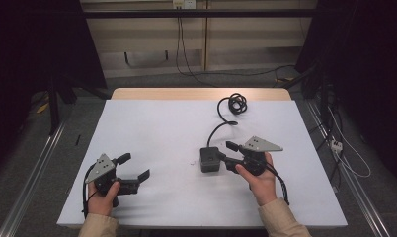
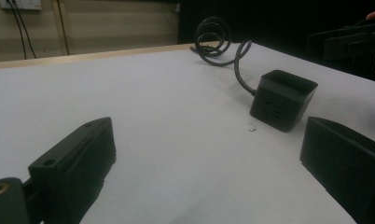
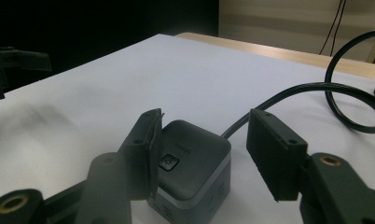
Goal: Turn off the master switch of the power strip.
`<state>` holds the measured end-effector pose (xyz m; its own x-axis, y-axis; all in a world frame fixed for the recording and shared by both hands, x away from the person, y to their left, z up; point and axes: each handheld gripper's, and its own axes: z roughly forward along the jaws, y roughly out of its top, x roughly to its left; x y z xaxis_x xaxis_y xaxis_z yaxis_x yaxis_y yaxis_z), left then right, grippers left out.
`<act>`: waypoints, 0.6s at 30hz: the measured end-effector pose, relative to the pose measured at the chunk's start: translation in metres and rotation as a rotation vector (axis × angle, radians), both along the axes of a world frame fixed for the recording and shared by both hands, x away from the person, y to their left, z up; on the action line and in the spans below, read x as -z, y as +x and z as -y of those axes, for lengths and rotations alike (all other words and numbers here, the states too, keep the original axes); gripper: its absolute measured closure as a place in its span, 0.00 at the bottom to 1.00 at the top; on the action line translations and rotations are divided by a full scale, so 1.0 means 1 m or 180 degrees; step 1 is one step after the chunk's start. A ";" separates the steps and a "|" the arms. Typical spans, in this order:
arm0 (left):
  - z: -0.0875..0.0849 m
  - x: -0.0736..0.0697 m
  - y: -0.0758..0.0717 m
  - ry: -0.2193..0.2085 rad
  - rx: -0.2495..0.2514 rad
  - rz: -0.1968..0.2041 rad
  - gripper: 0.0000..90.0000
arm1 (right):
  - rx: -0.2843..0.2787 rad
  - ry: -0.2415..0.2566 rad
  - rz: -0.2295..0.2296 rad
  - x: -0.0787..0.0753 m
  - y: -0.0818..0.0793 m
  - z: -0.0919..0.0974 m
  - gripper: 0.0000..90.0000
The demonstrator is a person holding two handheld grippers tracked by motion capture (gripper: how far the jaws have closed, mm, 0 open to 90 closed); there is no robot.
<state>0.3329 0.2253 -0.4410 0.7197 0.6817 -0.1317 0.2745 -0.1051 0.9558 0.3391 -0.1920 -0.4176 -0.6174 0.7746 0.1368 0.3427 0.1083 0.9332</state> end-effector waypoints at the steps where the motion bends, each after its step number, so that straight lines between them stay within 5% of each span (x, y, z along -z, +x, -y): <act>1: 0.000 0.000 0.000 0.0000 0.0000 0.0000 0.03 | 0.0001 0.0001 -0.0004 0.000 0.000 0.000 0.51; 18: 0.000 0.000 0.000 -0.0006 0.0001 -0.0008 0.03 | -0.0045 -0.0081 -0.0022 0.001 0.003 -0.004 0.61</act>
